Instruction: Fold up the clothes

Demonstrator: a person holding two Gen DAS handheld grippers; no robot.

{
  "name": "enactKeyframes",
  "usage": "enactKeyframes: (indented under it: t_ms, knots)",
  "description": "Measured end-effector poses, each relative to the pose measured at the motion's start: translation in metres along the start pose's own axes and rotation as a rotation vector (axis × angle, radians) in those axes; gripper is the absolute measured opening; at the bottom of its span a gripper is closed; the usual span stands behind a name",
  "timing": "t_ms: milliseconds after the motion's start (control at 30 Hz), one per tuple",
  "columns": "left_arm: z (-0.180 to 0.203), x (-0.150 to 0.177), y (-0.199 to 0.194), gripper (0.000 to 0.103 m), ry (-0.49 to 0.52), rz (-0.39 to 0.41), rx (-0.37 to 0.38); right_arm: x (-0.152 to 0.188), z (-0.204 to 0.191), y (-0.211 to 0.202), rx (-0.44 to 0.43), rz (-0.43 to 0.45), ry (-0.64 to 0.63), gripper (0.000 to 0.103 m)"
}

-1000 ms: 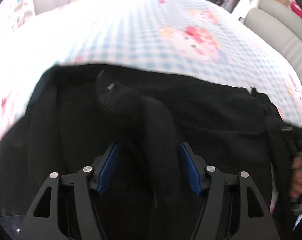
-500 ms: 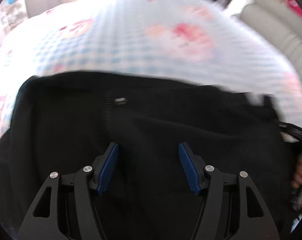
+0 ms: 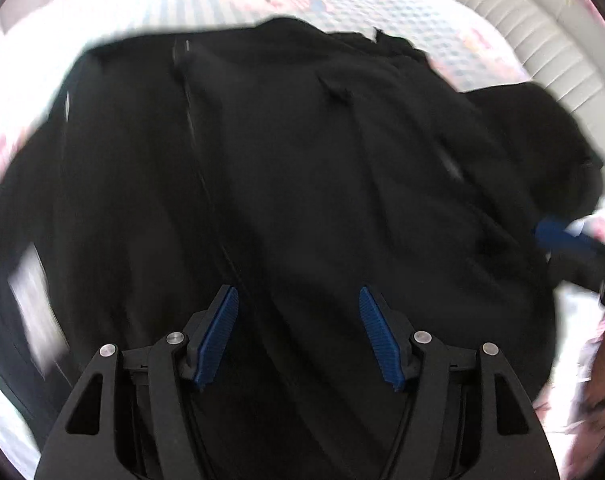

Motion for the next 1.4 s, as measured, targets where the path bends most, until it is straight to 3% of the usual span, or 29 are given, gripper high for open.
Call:
enactKeyframes:
  t_ms: [100, 200, 333, 400, 567, 667, 800, 933, 967, 1067, 1133, 1200, 1233, 1267, 1300, 1367, 1400]
  knots:
    - [0.008, 0.044, -0.003, 0.068, -0.062, -0.017, 0.090, 0.052, -0.009, -0.018, -0.016, 0.043, 0.045, 0.062]
    - [0.016, 0.103, 0.013, 0.066, -0.093, -0.051, 0.108, 0.114, -0.011, -0.018, -0.007, 0.033, 0.121, 0.062]
    - [0.031, 0.152, 0.021, 0.059, -0.082, 0.023, 0.103, 0.180, -0.002, 0.008, 0.024, -0.004, 0.222, 0.061]
    - [0.038, 0.168, 0.014, 0.057, -0.072, 0.078, 0.087, 0.197, -0.002, 0.008, 0.024, 0.018, 0.255, 0.061]
    - [0.044, 0.196, 0.008, 0.039, -0.150, 0.121, 0.243, 0.221, -0.003, 0.012, 0.047, 0.040, 0.280, 0.062]
    - [0.053, 0.205, 0.008, 0.024, -0.143, 0.161, 0.193, 0.230, 0.000, 0.021, 0.015, 0.004, 0.330, 0.062]
    - [0.035, 0.231, -0.021, 0.020, -0.214, 0.253, 0.230, 0.236, -0.004, 0.034, 0.012, -0.026, 0.307, 0.062]
    - [0.013, 0.237, -0.018, 0.021, -0.264, 0.237, 0.157, 0.232, -0.005, 0.045, 0.023, -0.041, 0.294, 0.063]
    - [0.008, 0.238, -0.013, 0.028, -0.283, 0.225, 0.152, 0.231, -0.006, 0.049, 0.037, -0.047, 0.286, 0.063]
    - [0.002, 0.238, 0.012, 0.056, -0.307, 0.159, 0.277, 0.229, -0.008, 0.062, 0.081, -0.059, 0.260, 0.061]
    - [0.005, 0.234, 0.018, 0.066, -0.282, 0.149, 0.332, 0.227, -0.009, 0.070, 0.093, -0.057, 0.246, 0.063]
    - [0.011, 0.229, 0.020, 0.067, -0.244, 0.151, 0.332, 0.226, -0.011, 0.069, 0.073, -0.042, 0.252, 0.065]
    - [0.016, 0.227, 0.019, 0.062, -0.232, 0.158, 0.326, 0.228, -0.014, 0.067, 0.055, -0.035, 0.259, 0.065]
    - [0.021, 0.226, 0.018, 0.032, -0.219, 0.165, 0.320, 0.230, -0.016, 0.064, 0.037, -0.029, 0.265, 0.065]
    - [0.025, 0.225, 0.017, 0.020, -0.208, 0.172, 0.315, 0.228, -0.015, 0.065, 0.032, -0.027, 0.271, 0.065]
    - [0.028, 0.223, 0.013, 0.011, -0.192, 0.173, 0.305, 0.227, -0.016, 0.063, 0.039, -0.029, 0.273, 0.065]
    - [0.028, 0.228, 0.005, 0.010, -0.194, 0.160, 0.290, 0.232, -0.020, 0.058, 0.053, -0.028, 0.268, 0.064]
Point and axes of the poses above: each gripper's, at about its wrist camera, not at the fingertips, and y roughly the way its jaws point, z to its right, x to its underside, the point moved 2 cm from there along y, roughly the way its jaws point, and after that the axes turned 8 degrees about -z, right-handed, at the moved point
